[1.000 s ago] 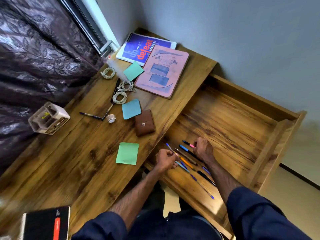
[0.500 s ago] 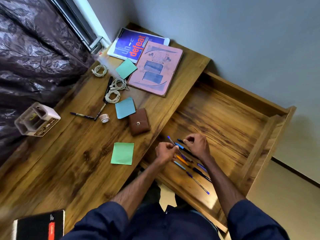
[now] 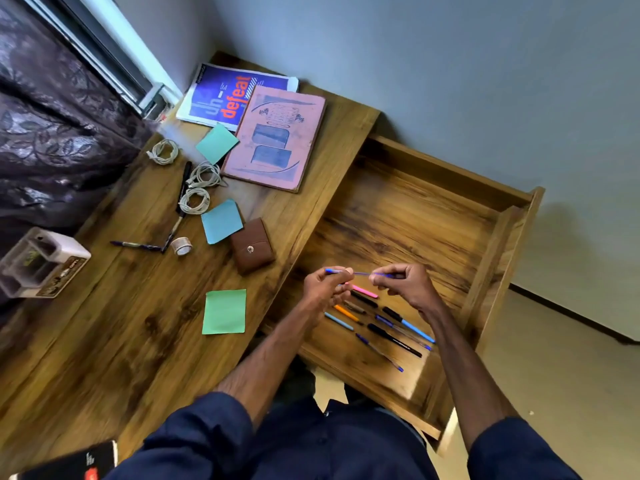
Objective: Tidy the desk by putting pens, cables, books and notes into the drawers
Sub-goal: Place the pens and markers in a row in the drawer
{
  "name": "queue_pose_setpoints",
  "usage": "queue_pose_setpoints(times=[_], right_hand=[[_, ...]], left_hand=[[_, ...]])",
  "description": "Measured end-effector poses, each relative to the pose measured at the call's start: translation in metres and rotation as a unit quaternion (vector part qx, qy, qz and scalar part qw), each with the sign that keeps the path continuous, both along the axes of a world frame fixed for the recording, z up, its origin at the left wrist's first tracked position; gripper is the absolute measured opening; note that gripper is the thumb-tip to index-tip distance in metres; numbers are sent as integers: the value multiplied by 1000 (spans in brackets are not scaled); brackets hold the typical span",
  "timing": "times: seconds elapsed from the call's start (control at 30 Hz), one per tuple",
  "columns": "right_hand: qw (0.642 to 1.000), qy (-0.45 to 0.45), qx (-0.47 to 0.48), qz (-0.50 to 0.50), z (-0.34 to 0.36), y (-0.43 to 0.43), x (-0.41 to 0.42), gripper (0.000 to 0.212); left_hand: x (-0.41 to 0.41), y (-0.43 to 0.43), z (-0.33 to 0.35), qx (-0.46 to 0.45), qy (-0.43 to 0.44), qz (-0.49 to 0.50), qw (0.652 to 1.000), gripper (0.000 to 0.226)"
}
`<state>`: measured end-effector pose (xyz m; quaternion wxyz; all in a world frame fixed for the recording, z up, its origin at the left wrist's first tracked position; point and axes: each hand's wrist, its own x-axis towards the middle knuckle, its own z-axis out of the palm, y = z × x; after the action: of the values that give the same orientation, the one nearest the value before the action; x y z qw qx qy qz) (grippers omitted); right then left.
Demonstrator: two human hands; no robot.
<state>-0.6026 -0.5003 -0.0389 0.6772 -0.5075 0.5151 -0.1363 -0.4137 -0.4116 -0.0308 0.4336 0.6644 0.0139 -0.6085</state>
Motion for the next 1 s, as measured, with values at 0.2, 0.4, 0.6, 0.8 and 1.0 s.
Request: queue_pose_setpoints(times=[0.2, 0.4, 0.6, 0.8, 1.0], right_hand=[[963, -107, 135, -207, -2, 0, 2, 33], [979, -60, 94, -172, -18, 16, 6, 23], [930, 300, -203, 68, -50, 3, -36, 23], [890, 382, -185, 169, -71, 20, -63, 9], [892, 379, -176, 171, -78, 31, -67, 13]], left_hand=[[-3, 8, -2, -36, -13, -131, 991, 31], [-23, 9, -6, -36, -119, -232, 965, 23], [-28, 12, -10, 2, -143, -263, 954, 17], [-31, 21, -18, 0, -146, -284, 948, 15], [-28, 27, -21, -4, -146, -295, 944, 19]])
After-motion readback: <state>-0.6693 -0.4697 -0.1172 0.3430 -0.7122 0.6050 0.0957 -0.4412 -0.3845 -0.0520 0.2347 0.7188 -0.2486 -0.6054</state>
